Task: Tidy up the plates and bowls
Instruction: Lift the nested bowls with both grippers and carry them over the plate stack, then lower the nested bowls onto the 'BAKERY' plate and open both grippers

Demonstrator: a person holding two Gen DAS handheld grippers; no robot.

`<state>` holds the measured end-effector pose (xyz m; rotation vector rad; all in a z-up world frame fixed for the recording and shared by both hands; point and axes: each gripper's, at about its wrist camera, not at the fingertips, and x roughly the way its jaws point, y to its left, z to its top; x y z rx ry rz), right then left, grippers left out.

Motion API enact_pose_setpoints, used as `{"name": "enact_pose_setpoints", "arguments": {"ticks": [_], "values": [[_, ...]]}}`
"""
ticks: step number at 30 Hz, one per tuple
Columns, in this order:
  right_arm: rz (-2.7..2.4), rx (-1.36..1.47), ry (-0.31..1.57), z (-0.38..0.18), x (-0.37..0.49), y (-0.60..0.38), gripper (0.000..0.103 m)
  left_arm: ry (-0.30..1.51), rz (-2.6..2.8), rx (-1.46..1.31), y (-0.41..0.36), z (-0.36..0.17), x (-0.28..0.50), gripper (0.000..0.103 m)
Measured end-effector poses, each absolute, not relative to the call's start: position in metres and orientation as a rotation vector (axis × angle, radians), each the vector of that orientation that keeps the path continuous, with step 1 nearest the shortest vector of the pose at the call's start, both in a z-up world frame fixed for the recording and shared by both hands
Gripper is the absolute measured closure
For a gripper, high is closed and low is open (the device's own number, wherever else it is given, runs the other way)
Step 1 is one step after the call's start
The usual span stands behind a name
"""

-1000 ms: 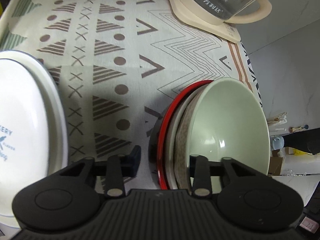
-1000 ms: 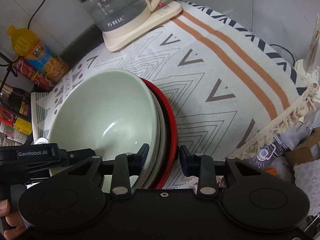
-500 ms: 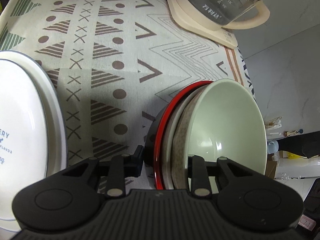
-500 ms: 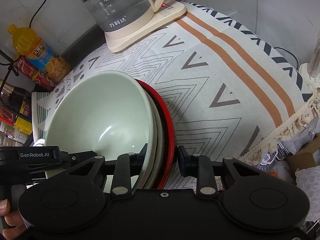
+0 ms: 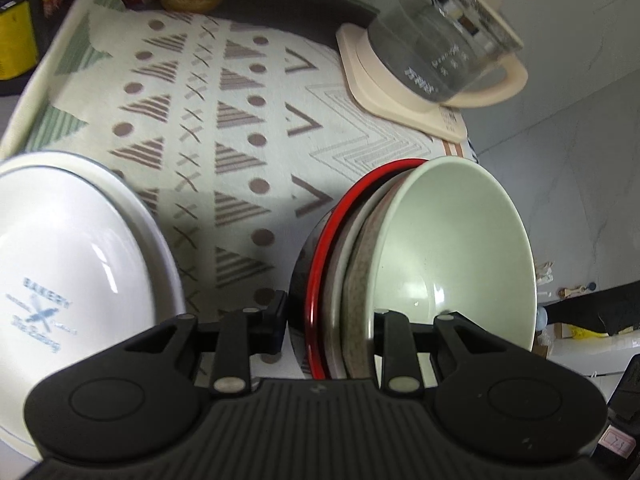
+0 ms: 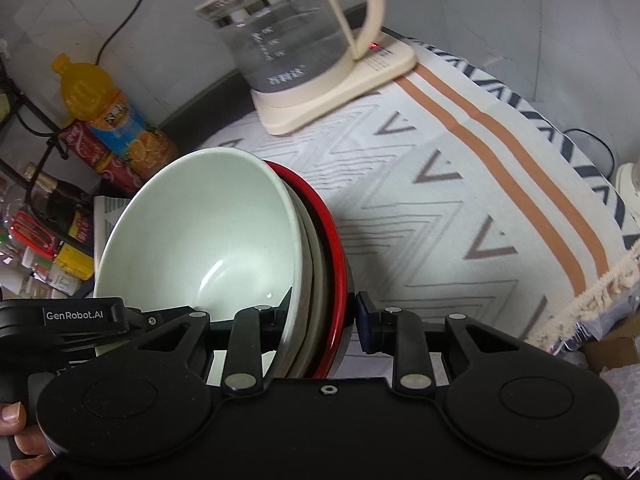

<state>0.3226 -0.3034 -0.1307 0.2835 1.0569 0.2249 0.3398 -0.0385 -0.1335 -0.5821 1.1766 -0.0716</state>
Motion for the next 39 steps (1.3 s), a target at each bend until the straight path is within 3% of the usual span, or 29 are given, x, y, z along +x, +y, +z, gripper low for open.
{"name": "enact_pose_setpoints", "arguments": {"ticks": [28,39], "values": [[0.463,0.182,1.013,-0.093,0.321,-0.195,0.075,1.031,0.135,-0.682,0.057,-0.091,0.273,0.076],[0.547,0.122,1.035,-0.092,0.313,-0.149,0.075,1.004,0.226,-0.752,0.092,-0.100,0.235,0.076]]}}
